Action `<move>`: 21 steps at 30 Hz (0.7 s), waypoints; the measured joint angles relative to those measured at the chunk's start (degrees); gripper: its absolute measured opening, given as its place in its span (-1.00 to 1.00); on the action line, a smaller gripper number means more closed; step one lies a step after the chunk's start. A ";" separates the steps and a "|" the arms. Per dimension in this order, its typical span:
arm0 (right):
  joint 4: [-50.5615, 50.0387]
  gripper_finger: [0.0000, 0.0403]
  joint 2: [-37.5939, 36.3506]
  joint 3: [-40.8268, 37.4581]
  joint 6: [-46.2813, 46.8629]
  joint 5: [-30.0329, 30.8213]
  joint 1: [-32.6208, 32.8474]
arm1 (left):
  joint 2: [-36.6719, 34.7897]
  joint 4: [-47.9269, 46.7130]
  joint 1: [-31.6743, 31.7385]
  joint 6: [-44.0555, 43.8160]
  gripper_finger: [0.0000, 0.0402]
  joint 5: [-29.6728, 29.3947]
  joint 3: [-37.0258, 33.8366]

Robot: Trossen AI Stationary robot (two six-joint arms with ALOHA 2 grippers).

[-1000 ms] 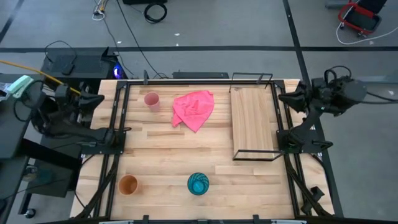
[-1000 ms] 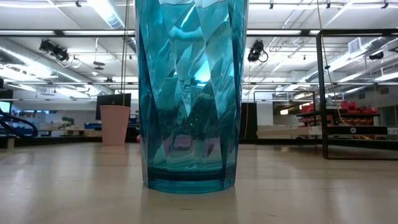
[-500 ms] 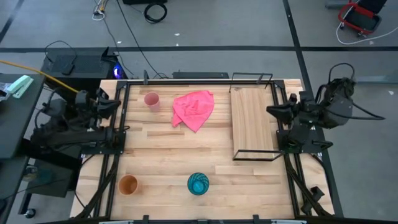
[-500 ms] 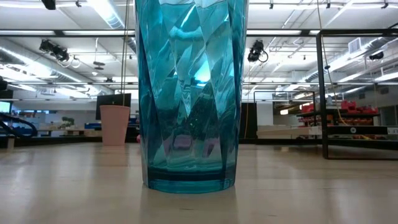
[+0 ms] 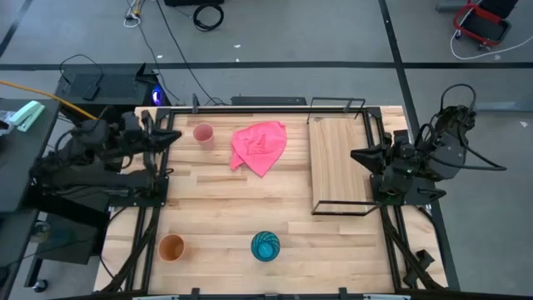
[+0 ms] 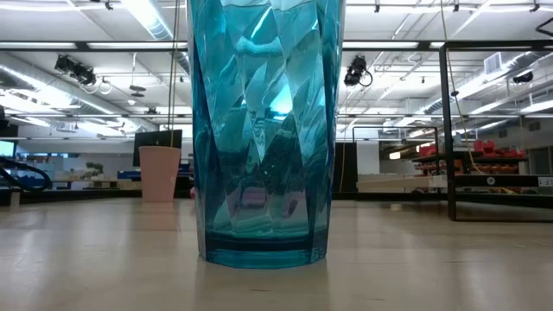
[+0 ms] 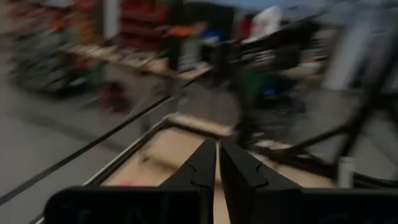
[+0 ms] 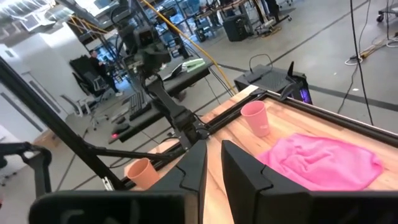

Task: Stack small to large cups/mugs on shelf
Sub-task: Put the pink plastic cup on the shelf

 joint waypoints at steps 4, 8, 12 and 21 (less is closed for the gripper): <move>0.20 -0.72 0.16 0.00 -1.14 0.00 0.00 | 1.78 -4.51 0.03 -1.06 -0.86 -6.85 2.96; 0.38 -0.72 0.14 0.00 -3.35 0.02 0.00 | 1.84 -3.66 0.09 -0.52 -0.83 -6.96 2.47; 0.37 -0.72 0.13 0.00 -4.67 0.00 0.00 | 2.07 -2.83 0.11 -0.52 -0.82 -7.00 2.45; 0.35 -0.72 0.12 0.00 -4.66 -0.22 0.00 | 2.04 0.06 0.09 0.09 -0.88 -6.99 2.43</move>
